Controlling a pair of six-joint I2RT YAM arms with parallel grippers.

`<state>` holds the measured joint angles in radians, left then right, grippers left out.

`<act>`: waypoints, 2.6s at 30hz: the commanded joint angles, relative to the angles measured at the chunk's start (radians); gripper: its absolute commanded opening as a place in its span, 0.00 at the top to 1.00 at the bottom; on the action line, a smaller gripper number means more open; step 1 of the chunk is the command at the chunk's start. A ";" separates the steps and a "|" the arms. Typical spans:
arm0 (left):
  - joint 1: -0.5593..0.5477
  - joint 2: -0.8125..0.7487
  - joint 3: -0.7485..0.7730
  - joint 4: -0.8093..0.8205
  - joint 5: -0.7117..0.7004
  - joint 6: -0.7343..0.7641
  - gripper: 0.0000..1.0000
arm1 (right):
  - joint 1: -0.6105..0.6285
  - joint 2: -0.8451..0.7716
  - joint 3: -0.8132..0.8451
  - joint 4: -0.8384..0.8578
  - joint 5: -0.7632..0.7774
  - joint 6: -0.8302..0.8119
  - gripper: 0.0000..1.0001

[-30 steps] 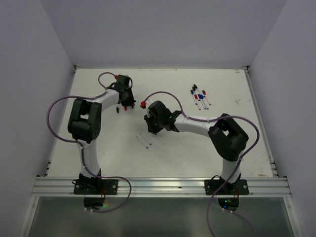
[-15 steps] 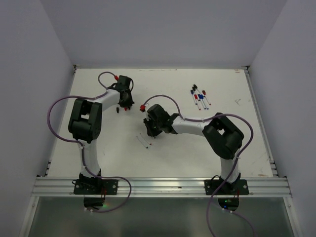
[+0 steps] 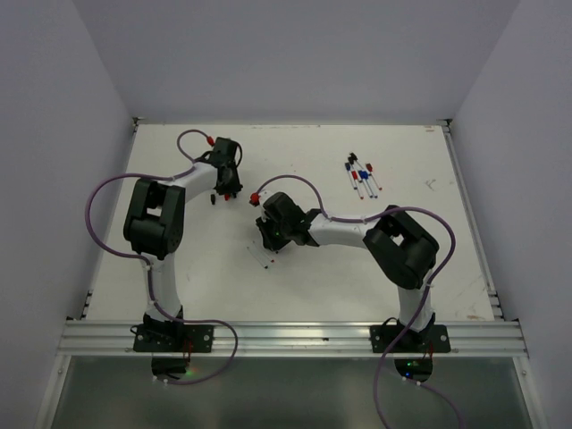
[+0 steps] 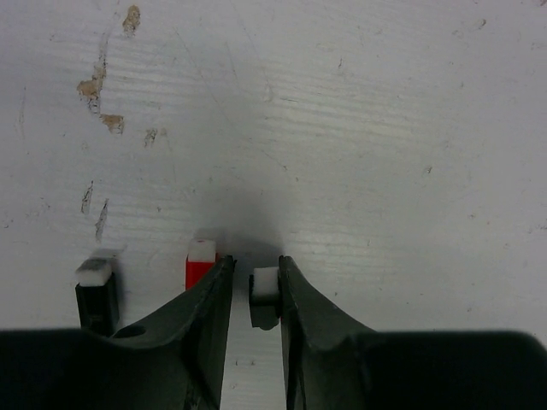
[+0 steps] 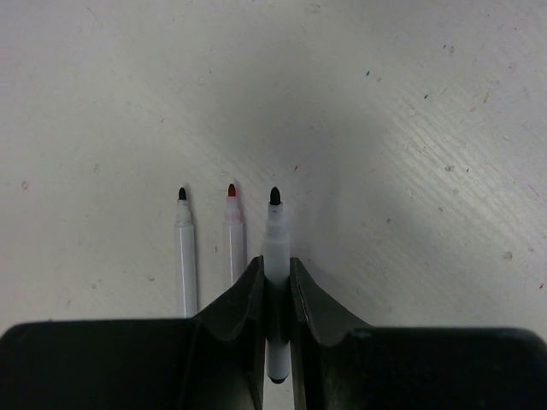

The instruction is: Open the pen caps

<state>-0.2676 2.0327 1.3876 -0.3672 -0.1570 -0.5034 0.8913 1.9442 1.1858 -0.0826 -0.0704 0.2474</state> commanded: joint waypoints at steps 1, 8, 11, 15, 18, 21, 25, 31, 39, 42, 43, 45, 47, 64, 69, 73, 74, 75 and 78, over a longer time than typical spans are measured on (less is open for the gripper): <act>0.002 -0.009 -0.035 -0.032 -0.026 0.013 0.68 | 0.005 0.004 -0.005 0.012 0.018 0.001 0.85; 0.001 -0.011 -0.036 -0.026 -0.019 0.012 0.61 | 0.006 0.010 0.000 0.001 0.027 0.004 0.80; 0.002 -0.011 -0.042 -0.024 -0.026 0.016 0.61 | 0.008 0.015 -0.002 0.000 0.030 0.004 0.79; 0.002 -0.014 -0.059 -0.015 -0.036 0.011 0.62 | 0.012 0.015 -0.008 0.001 0.041 0.004 0.76; 0.004 -0.014 -0.070 0.001 -0.030 0.009 0.60 | 0.012 0.013 -0.008 0.006 0.040 0.003 0.76; 0.002 -0.014 -0.070 0.004 -0.026 0.011 0.56 | 0.014 0.010 -0.008 0.006 0.041 0.003 0.76; 0.002 -0.026 -0.075 0.010 -0.026 0.009 0.54 | 0.012 -0.002 -0.017 0.027 0.046 -0.002 0.76; 0.002 -0.022 -0.064 0.007 -0.012 0.016 0.53 | 0.012 -0.008 0.026 0.001 0.049 -0.008 0.74; 0.002 -0.052 -0.071 0.025 0.051 0.009 0.53 | 0.014 -0.042 0.075 0.001 0.095 -0.028 0.71; 0.002 -0.052 -0.067 0.028 0.079 0.006 0.53 | 0.011 -0.044 0.107 0.003 0.110 -0.037 0.69; 0.002 -0.051 -0.067 0.028 0.085 0.005 0.53 | 0.009 -0.044 0.115 0.006 0.115 -0.039 0.69; 0.002 -0.055 -0.071 0.036 0.103 -0.001 0.53 | 0.003 -0.039 0.143 0.023 0.122 -0.031 0.69; 0.004 -0.052 -0.070 0.037 0.119 -0.003 0.53 | -0.008 -0.027 0.156 0.059 0.142 0.007 0.69; 0.050 -0.039 -0.062 0.034 0.258 -0.017 0.51 | -0.072 0.219 0.267 0.443 0.116 0.256 0.69; 0.060 -0.034 -0.074 0.045 0.278 -0.018 0.51 | -0.077 0.245 0.271 0.478 0.141 0.277 0.69; 0.067 -0.042 -0.084 0.050 0.277 -0.017 0.51 | -0.087 0.260 0.276 0.480 0.132 0.286 0.70; 0.067 -0.045 -0.082 0.050 0.274 -0.017 0.51 | -0.088 0.251 0.265 0.475 0.135 0.282 0.70; 0.067 -0.054 -0.082 0.053 0.269 -0.018 0.51 | -0.088 0.245 0.259 0.471 0.135 0.279 0.70; 0.068 -0.068 -0.065 0.050 0.273 -0.018 0.51 | -0.098 0.199 0.224 0.445 0.124 0.267 0.70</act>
<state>-0.2085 1.9957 1.3273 -0.3008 0.0982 -0.5133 0.8051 2.1944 1.4311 0.3317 0.0528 0.5125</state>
